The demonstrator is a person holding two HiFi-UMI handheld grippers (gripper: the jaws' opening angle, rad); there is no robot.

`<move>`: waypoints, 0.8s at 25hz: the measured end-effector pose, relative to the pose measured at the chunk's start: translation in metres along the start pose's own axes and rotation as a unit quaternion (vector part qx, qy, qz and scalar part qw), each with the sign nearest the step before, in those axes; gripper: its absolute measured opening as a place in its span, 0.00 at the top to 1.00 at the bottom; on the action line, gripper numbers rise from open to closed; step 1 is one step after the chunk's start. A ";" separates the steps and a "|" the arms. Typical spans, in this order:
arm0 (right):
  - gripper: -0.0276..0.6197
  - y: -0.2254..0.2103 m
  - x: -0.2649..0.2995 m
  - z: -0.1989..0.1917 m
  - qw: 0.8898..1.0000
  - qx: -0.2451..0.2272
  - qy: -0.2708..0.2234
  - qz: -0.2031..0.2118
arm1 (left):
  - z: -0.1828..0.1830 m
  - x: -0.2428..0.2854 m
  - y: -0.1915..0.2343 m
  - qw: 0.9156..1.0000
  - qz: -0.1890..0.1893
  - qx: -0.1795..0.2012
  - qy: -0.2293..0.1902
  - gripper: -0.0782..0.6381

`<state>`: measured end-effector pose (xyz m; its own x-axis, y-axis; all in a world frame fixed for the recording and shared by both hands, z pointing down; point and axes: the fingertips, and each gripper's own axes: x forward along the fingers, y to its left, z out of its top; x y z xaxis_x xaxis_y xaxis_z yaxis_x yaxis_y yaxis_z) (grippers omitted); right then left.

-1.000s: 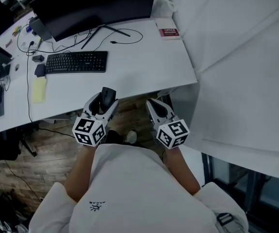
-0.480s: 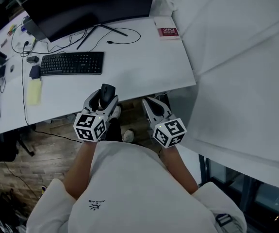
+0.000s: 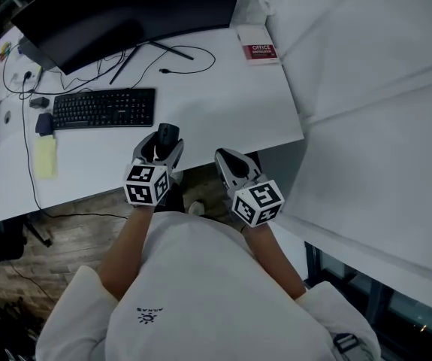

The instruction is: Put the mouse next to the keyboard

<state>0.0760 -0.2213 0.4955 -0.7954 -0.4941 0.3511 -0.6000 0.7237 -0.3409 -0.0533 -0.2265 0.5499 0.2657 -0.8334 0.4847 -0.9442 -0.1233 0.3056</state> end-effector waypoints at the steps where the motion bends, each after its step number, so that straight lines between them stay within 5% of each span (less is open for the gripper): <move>1: 0.93 -0.002 0.006 0.000 1.000 0.000 0.003 0.000 | -0.001 0.007 0.004 1.000 0.003 -0.001 0.005 0.47; 20: 0.93 -0.028 0.078 -0.011 0.998 0.012 0.066 -0.017 | -0.019 0.111 0.057 0.996 0.043 -0.021 0.074 0.47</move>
<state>0.0319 -0.2749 0.5425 -0.7575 -0.4490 0.4739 -0.6295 0.6947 -0.3479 -0.0740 -0.3161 0.6371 0.2127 -0.7506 0.6256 -0.9565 -0.0292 0.2902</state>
